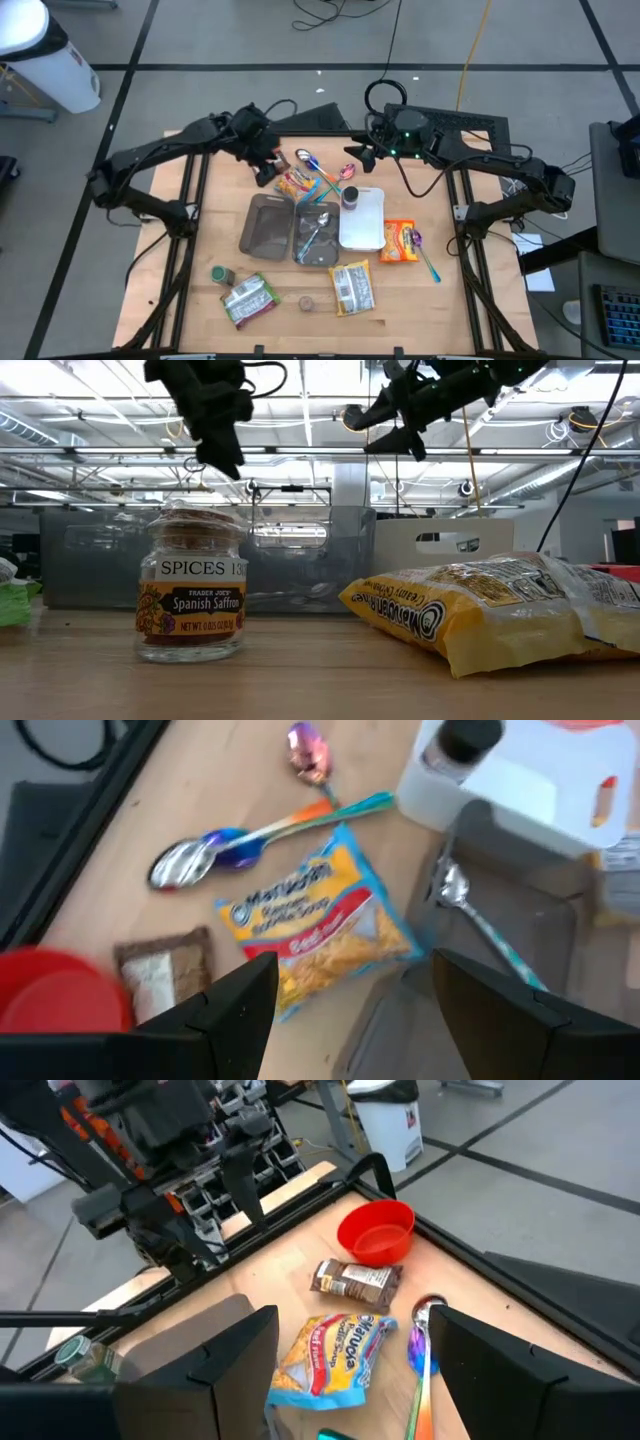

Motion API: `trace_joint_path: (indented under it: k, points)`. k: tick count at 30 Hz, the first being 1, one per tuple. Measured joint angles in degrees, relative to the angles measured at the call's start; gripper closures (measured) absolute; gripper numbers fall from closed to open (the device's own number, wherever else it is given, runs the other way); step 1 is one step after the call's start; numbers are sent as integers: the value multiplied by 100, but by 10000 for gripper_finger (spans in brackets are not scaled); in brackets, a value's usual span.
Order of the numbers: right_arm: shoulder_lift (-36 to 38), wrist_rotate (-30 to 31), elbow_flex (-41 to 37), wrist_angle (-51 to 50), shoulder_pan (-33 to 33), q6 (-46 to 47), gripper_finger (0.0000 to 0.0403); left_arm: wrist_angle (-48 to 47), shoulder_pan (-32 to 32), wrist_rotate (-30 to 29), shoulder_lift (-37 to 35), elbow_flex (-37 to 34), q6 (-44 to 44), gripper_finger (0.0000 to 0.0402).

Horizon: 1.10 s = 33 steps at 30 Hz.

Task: Pick & Place Food Item
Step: Put the blue pack into the left gray bin

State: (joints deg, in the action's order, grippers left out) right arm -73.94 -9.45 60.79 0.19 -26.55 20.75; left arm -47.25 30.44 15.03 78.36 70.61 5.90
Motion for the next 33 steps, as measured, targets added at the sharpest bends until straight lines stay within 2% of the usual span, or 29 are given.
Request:
trace_joint_path:
  k: [6,9,12,15,19,21,23,26,33]
  points:
    - [-1,-275,-2,-31,2,120,152,-25,-137,357,589,871,-271,128]
    - [-1,-277,-2,-44,2,81,152,-115,-171,222,912,1390,-681,128]
    - [-1,-246,-2,-49,-20,-41,152,-426,-187,-199,1227,1958,-1261,128]
    - [1,15,-2,-166,-50,-136,152,-820,-372,-832,1496,2407,-1158,128]
    - [67,660,-2,-560,-59,-396,152,-1423,-967,-2602,1775,2761,-658,128]
    - [210,860,-2,-693,-87,-554,152,-1591,-1282,-3235,1859,2846,-681,128]
    - [400,1094,-2,-859,-124,-698,152,-1586,-1552,-3456,1898,2880,-946,128]
    - [743,1495,-2,-1107,-202,-853,152,-1547,-1851,-3487,2001,2886,-1593,128]
    - [1660,2152,-2,-1652,-348,-844,152,-1514,-2177,-3530,2407,2883,-3231,128]
